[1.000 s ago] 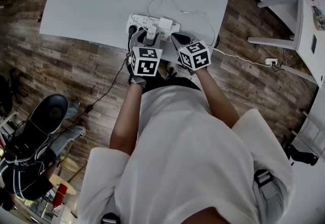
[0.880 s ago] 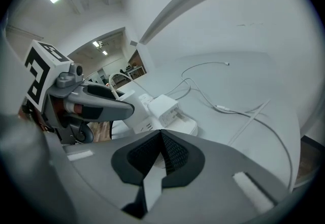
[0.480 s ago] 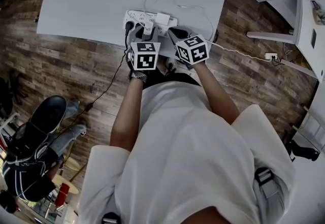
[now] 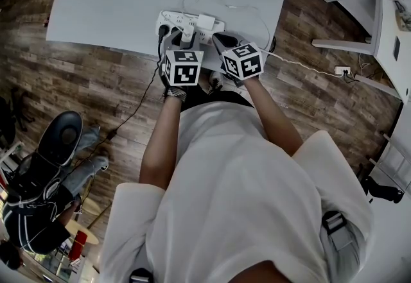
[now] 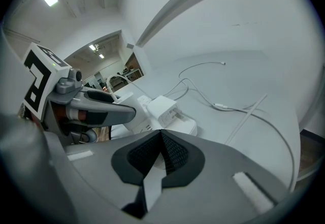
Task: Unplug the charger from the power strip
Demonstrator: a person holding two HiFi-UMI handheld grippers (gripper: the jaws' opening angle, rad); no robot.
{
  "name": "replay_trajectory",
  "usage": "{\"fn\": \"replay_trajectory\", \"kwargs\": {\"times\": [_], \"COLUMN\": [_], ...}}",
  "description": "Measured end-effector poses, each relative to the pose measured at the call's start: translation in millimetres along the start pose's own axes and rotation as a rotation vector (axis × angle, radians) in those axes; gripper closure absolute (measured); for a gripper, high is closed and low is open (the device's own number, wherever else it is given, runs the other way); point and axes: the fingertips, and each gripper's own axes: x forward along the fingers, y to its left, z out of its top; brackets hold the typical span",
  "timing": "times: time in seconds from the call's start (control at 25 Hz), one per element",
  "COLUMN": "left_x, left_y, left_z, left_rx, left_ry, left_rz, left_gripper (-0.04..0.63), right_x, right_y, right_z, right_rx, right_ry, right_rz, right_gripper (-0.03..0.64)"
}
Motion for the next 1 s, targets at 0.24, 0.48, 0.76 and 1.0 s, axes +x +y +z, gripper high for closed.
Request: {"fn": "replay_trajectory", "kwargs": {"times": [0.24, 0.48, 0.76, 1.0], "left_x": [1.6, -2.0, -1.2, -1.1], "left_y": [-0.3, 3.7, 0.5, -2.2], "left_z": [0.4, -0.5, 1.3, 1.2], "left_rx": [-0.006, -0.112, -0.052, -0.007], "left_ry": [0.0, -0.011, -0.009, -0.002], "left_rz": [0.008, -0.03, -0.006, 0.008], "left_gripper": [0.448, 0.449, 0.449, 0.449], "right_x": [2.4, 2.5, 0.7, 0.0], "right_y": [-0.7, 1.6, -0.2, 0.1], "right_z": [1.7, 1.6, 1.1, 0.3], "right_rx": [-0.008, -0.017, -0.013, -0.015], "right_ry": [-0.001, 0.002, -0.002, -0.004], "right_rz": [-0.008, -0.013, -0.014, -0.02], "right_gripper": [0.615, 0.615, 0.615, 0.615]}}
